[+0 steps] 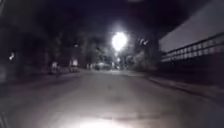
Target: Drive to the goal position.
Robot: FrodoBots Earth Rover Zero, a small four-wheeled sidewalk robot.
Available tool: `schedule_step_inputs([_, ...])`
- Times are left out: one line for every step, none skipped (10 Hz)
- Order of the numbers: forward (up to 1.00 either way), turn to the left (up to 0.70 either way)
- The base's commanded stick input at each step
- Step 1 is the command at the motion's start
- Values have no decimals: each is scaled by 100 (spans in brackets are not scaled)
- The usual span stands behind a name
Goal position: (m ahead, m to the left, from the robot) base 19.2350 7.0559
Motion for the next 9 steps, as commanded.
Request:
schedule_step_inputs([70,0])
schedule_step_inputs([70,0])
schedule_step_inputs([70,0])
schedule_step_inputs([70,0])
schedule_step_inputs([70,0])
schedule_step_inputs([70,0])
schedule_step_inputs([70,0])
schedule_step_inputs([70,0])
schedule_step_inputs([70,0])
